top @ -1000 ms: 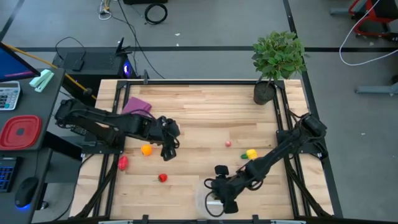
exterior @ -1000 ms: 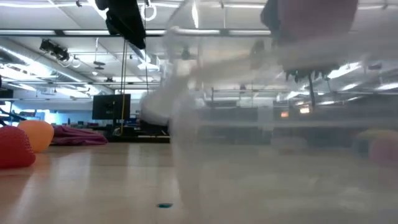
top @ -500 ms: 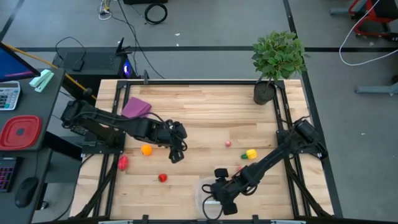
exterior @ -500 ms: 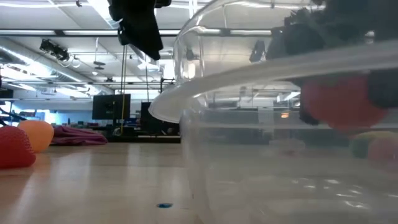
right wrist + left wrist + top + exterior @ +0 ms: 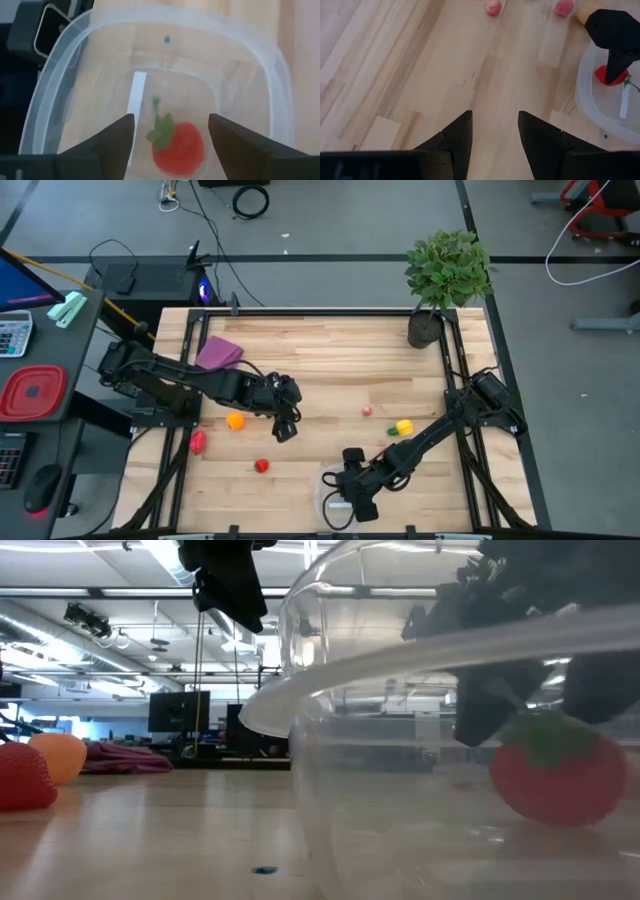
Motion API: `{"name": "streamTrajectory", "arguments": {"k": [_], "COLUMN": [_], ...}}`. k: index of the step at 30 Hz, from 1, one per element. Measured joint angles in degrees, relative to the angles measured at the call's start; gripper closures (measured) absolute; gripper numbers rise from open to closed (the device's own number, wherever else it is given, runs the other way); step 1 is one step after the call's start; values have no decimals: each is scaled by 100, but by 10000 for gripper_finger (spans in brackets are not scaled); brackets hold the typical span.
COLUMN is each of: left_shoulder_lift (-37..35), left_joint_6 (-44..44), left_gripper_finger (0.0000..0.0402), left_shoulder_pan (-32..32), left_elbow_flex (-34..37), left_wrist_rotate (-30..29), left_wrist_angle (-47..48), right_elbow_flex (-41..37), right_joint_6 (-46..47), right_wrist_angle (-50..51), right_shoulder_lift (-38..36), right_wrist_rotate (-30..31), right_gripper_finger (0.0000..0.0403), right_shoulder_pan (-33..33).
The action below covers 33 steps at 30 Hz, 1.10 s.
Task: Pick and placing Produce into tupperware
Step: Put the top peach into the transparent bin
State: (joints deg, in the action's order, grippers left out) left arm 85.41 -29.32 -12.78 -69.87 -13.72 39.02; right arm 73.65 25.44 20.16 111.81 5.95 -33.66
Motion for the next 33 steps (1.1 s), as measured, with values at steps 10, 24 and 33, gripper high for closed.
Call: {"name": "streamTrajectory", "arguments": {"k": [10, 24, 33], "left_shoulder_lift": [0, 0, 0], "left_joint_6": [318, 417, 448], "left_gripper_finger": [237, 239, 239], "left_shoulder_pan": [0, -104, -311], "left_elbow_flex": [0, -1, -2], "left_wrist_rotate": [1, 1, 7], "left_wrist_angle": [-24, -208, -279], "right_elbow_flex": [0, -319, -2071], "right_joint_6": [-156, 1098, 1055], "right_wrist_angle": [708, 3222, 2049], "right_shoulder_lift": [-1232, -2645, -2493], "right_wrist_rotate": [1026, 1905, 904], "right_gripper_finger": [153, 172, 181], "right_shoulder_pan": [154, 894, 1983]}}
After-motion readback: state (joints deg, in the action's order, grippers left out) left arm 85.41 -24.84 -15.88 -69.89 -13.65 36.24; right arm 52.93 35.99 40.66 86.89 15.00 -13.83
